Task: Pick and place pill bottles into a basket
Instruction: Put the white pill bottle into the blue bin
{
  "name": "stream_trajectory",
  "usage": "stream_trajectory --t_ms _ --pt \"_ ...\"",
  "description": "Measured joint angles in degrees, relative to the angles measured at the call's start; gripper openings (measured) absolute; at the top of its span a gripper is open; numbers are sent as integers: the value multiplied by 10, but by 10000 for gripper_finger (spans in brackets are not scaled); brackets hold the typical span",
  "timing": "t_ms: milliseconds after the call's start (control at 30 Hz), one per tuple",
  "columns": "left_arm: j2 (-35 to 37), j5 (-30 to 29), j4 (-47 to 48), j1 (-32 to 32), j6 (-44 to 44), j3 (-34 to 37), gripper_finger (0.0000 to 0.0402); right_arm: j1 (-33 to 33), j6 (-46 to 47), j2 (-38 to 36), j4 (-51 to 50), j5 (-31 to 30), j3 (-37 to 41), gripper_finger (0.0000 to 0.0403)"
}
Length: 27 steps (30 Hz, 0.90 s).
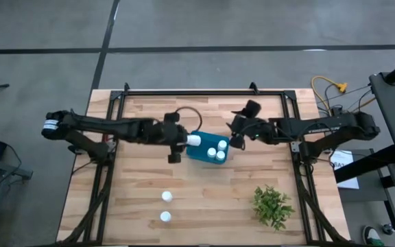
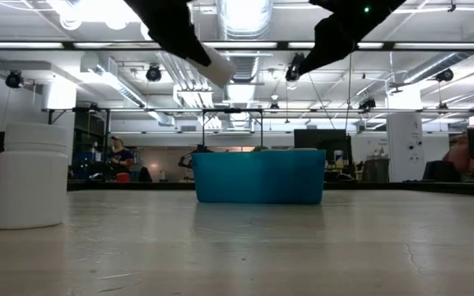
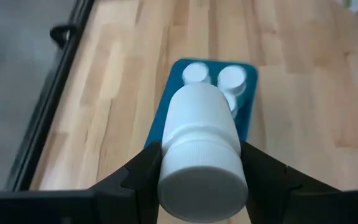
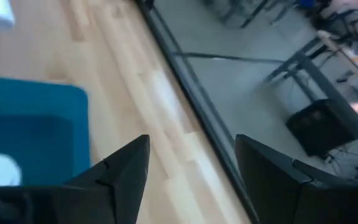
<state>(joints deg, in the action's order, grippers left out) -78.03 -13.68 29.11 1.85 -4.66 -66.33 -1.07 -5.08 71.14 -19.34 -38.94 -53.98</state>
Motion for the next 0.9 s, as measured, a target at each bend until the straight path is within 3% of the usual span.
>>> stream_trajectory --t_ms 267,633,900 --pt "-101 35 152 -61 -33 -92 156 1 2 -36 24 -7 13 226" --pt "-284 12 278 -64 -124 -279 156 3 -14 -27 20 -6 14 226" --pt "-355 11 354 -63 -143 -365 156 3 -27 -29 11 -7 14 226"
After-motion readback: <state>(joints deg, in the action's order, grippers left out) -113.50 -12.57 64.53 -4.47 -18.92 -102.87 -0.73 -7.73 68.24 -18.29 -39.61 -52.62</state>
